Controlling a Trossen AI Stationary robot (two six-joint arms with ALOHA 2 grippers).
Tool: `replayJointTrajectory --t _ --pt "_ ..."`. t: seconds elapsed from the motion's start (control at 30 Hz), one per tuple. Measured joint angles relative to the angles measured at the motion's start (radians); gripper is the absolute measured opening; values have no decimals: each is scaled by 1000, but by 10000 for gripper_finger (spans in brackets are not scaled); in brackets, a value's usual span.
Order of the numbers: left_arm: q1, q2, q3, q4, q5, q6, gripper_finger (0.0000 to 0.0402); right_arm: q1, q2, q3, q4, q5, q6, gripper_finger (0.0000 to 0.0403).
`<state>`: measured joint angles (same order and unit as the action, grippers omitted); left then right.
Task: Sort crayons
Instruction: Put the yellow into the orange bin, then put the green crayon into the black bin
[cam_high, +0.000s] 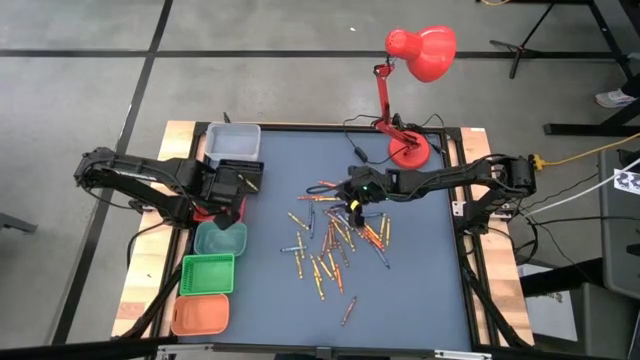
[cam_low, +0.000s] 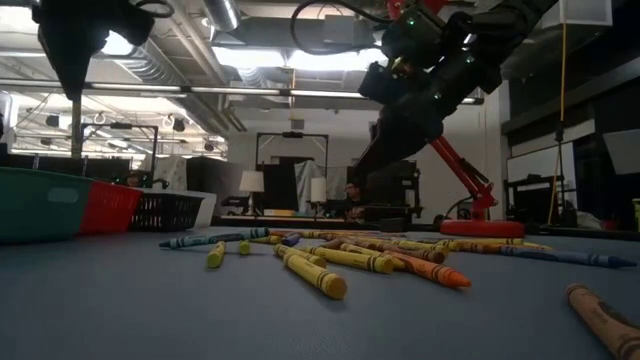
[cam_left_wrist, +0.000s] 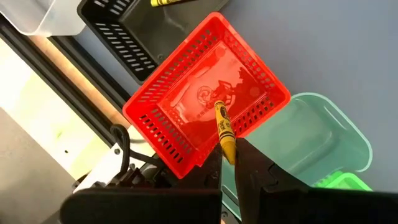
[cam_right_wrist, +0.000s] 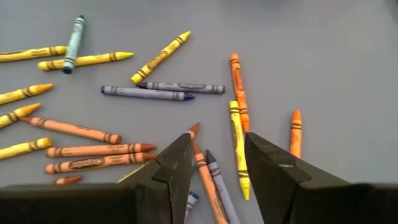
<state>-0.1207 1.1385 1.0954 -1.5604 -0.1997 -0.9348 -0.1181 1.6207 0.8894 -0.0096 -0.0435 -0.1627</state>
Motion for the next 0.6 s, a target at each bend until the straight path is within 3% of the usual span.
replayJointTrajectory --t 0.47,0.6 --pt "0 0 0 4 -34 1 54 0 0 0 1 14 0 147" --pt "0 0 0 43 -87 0 61 0 0 0 14 13 0 147"
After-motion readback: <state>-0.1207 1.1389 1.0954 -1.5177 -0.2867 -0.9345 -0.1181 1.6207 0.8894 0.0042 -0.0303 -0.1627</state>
